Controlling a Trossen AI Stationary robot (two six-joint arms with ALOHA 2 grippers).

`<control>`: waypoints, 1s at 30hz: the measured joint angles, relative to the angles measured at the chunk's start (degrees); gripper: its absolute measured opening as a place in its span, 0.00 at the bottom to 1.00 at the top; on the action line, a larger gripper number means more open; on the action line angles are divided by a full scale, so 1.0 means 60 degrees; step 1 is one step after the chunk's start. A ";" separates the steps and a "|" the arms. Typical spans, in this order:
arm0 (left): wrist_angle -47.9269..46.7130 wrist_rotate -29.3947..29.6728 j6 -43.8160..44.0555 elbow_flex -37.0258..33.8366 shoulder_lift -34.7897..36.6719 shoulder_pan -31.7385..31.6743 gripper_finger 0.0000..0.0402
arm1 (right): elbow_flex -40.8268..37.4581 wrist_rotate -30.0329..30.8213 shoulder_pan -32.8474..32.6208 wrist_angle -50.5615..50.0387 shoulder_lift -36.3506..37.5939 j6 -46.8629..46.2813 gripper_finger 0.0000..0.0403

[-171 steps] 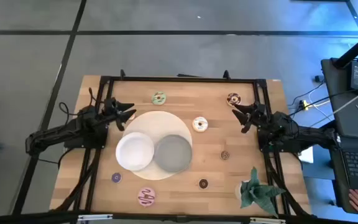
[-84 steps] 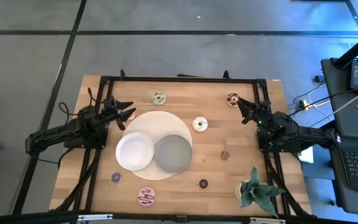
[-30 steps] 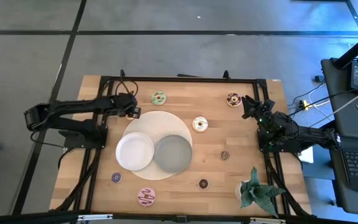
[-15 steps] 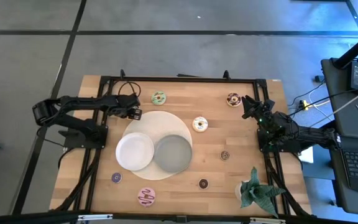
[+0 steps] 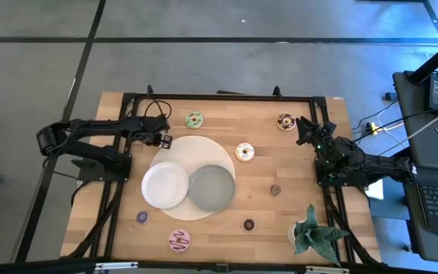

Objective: Pick & Place donuts
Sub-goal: Put the small orange donuts on the white plate

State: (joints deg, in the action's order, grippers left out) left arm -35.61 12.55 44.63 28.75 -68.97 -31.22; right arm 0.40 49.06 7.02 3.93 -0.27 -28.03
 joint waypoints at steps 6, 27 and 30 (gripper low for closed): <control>0.0078 -0.0317 -0.0396 0.0004 0.1149 0.0045 0.04 | 0.0000 0.0010 0.0001 0.0000 0.0000 -0.0001 0.44; -0.2941 0.0777 0.0892 0.3058 0.1749 0.5485 0.02 | 0.0000 0.0401 0.0001 -0.0055 0.0002 0.0027 0.44; -0.3028 0.0949 0.2221 0.3067 0.1181 0.6230 0.02 | 0.0000 0.0412 0.0001 -0.0058 0.0000 0.0032 0.44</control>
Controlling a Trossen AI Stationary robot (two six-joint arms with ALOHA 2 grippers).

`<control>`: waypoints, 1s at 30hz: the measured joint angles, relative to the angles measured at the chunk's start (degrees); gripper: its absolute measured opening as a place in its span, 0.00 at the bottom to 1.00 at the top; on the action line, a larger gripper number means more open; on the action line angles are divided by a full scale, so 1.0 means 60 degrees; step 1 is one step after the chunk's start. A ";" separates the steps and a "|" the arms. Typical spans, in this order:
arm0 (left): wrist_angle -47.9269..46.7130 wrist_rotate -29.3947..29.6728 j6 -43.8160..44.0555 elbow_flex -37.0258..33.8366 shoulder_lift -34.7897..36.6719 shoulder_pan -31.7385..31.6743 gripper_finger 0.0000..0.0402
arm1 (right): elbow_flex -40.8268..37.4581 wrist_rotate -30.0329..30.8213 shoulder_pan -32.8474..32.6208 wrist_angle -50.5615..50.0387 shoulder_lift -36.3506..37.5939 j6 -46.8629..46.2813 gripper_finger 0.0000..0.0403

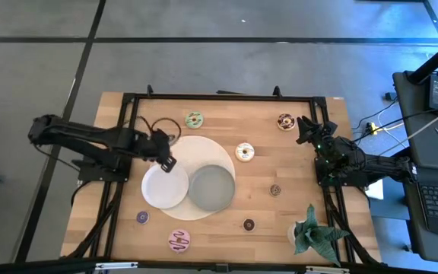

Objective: Pick & Place donuts
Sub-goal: Put the small orange donuts on the white plate

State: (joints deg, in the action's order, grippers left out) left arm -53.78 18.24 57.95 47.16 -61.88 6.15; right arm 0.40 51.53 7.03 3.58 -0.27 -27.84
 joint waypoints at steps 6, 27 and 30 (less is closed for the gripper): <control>-0.0105 0.0018 0.2183 0.0000 -0.1387 0.1163 0.02 | 0.0000 -0.0002 -0.0002 0.0000 0.0002 0.0008 0.44; -0.0054 -0.1057 0.4325 0.0000 -0.4046 0.2058 0.06 | 0.0000 -0.0007 -0.0004 0.0000 0.0000 0.0219 0.44; -0.0040 -0.1057 0.4313 0.0000 -0.4070 0.2058 0.06 | 0.0000 -0.0007 -0.0001 0.0000 0.0002 0.0219 0.44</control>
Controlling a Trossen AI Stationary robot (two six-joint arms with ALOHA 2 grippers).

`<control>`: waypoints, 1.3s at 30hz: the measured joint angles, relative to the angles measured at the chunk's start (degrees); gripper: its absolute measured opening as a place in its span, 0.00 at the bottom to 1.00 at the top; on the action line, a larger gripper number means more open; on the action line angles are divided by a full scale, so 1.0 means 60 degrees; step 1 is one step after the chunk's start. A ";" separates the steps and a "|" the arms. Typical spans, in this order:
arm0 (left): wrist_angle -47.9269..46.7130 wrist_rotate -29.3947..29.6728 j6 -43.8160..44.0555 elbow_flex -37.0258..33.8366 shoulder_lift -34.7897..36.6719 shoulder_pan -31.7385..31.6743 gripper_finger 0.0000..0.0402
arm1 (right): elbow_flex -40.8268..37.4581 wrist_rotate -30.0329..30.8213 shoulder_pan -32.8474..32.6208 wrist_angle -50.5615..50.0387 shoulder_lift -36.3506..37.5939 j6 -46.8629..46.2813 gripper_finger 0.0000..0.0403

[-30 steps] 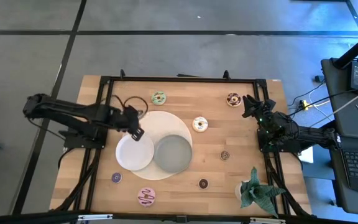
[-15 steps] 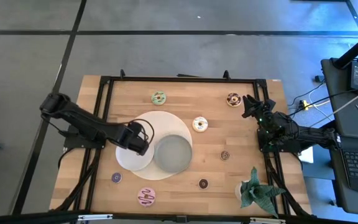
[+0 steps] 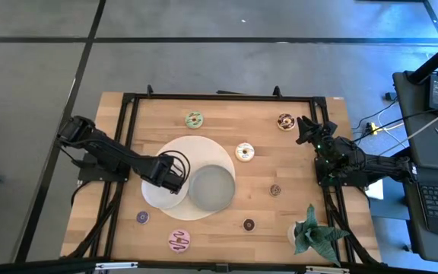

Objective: Pick & Place donuts
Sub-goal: Put the small orange donuts on the white plate

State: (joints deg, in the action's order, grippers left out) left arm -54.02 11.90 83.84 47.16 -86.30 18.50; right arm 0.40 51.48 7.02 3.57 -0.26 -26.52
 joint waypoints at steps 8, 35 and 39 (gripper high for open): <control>0.0000 -0.0001 -0.0325 0.0000 0.0000 0.0000 0.09 | 0.0000 0.0000 -0.0002 0.0000 0.0001 0.0000 0.44; -0.0090 -0.0358 -0.0347 -0.0007 0.0007 0.0000 0.32 | 0.0000 0.0000 0.0001 0.0000 0.0000 0.0000 0.44; -0.0328 -0.0394 -0.0350 -0.0003 0.0077 0.0000 0.36 | 0.0000 0.0000 -0.0001 0.0000 -0.0001 0.0000 0.44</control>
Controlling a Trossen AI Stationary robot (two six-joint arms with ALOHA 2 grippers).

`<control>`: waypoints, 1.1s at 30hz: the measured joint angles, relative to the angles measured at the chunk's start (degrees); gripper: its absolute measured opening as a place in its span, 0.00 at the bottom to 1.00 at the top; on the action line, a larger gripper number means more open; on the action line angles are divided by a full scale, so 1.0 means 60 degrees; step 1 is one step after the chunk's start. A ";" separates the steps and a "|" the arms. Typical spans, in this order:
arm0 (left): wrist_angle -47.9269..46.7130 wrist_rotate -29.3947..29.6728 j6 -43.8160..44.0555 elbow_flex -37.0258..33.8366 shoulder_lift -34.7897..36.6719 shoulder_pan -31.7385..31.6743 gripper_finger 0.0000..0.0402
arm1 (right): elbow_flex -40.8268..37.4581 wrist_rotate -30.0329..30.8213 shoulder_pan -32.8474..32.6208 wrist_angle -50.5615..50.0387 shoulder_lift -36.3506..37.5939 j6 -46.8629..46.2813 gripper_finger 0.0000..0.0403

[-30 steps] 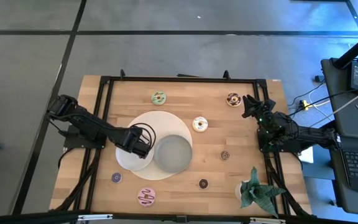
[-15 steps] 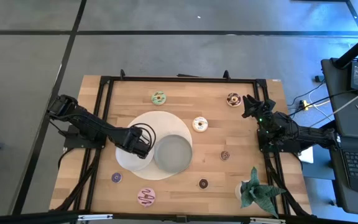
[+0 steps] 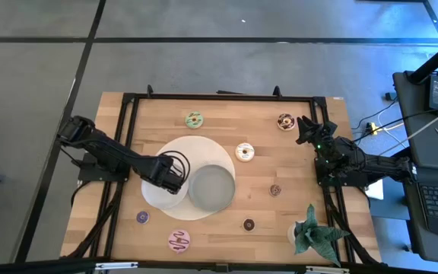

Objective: Pick & Place donuts
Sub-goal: Put the small orange donuts on the white plate, then put the small blue donuts on the white plate

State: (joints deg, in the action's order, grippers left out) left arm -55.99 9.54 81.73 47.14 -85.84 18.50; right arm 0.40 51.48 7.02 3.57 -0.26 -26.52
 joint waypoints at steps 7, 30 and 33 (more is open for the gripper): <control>-0.2046 -0.0105 -0.0143 0.1014 0.0725 0.0052 0.39 | 0.0000 0.0000 0.0001 0.0004 0.0001 0.0000 0.44; -0.0657 -0.1221 0.6485 0.1741 0.0472 0.4592 0.37 | 0.0000 0.0000 0.0000 0.0004 -0.0002 0.0000 0.44; -0.0647 -0.1820 0.7507 0.1741 0.0117 0.5098 0.36 | 0.0000 0.0000 -0.0001 0.0002 0.0001 0.0000 0.44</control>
State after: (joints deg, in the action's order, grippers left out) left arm -59.87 -1.39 126.78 57.58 -85.14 49.09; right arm 0.40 51.48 7.01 3.59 -0.26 -26.52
